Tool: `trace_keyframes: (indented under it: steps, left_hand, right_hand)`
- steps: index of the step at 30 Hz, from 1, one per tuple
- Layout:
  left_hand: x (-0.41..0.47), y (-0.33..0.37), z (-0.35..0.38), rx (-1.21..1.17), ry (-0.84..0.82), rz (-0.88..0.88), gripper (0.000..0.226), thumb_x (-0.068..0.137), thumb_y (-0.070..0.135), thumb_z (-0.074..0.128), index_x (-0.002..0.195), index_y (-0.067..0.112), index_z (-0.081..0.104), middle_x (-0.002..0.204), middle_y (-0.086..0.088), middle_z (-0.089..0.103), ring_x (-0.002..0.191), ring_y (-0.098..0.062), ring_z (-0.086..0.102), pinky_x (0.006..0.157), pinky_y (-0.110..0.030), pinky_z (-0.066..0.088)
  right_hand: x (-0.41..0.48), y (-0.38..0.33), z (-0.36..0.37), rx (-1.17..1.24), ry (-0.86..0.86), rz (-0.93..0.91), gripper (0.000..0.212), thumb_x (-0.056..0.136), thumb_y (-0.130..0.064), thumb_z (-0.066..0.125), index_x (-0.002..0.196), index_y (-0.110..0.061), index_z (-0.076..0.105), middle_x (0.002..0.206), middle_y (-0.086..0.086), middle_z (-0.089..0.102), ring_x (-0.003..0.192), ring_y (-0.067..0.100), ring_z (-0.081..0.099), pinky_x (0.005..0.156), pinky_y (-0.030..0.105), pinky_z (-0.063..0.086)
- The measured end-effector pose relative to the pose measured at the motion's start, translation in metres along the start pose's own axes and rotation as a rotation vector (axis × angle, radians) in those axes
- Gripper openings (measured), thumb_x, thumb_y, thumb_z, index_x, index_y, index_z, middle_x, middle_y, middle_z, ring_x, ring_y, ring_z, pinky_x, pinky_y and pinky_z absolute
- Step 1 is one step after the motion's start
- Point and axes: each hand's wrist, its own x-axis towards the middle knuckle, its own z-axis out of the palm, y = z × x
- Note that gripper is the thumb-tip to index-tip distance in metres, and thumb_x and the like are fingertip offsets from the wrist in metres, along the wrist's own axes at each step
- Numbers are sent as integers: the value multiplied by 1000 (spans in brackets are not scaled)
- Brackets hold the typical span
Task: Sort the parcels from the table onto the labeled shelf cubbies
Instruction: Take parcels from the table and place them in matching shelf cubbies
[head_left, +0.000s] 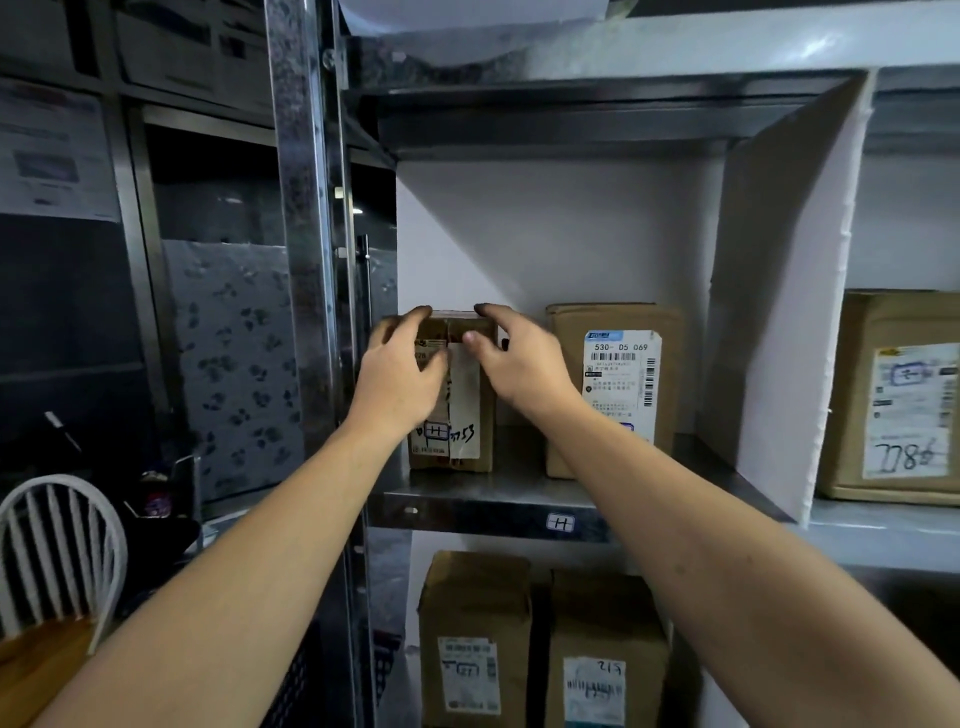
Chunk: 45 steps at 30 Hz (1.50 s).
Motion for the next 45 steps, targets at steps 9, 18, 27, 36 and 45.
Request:
trace_keyframes:
  steps: [9,18,27,36,45]
  left_hand:
    - [-3,30,-11,40,91,271,54,91,22,62,142,18,44,143,-6,40,134,-20,38,108,-28,28]
    - [-2,94,30,16,-64,389,54,93,31,61,143,17,44,142,-5,42,133,-20,39,104,-23,26]
    - [4,106,68,-23,-152,162,64,88,37,68,145,29,40,149,-8,39,136,-27,38,105,-31,31]
    - [0,105,88,-101,-161,138,61,87,34,70,141,33,42,138,-5,50,123,-21,51,96,-27,41]
    - [-5,122,95,-72,-186,111,60,89,34,67,143,32,40,142,-6,46,125,-27,52,103,-43,47]
  right_hand:
    - [-30,-3,-59,-121,170,-209,43,97,-35,64,135,-16,60,133,5,59,122,19,54,100,23,37]
    - [-39,58,-128,-328,223,-1,47,97,-37,62,142,-23,53,147,9,46,133,31,44,108,45,43]
    - [-34,87,-139,-53,122,135,57,98,-37,62,150,-34,39,144,2,53,131,21,50,96,34,50]
    - [-32,106,-141,65,182,113,48,98,-29,63,143,-33,46,111,-12,53,79,-10,48,48,-2,38]
    - [-36,118,-152,98,180,114,51,99,-29,62,146,-32,44,112,-10,52,80,-14,43,49,-5,35]
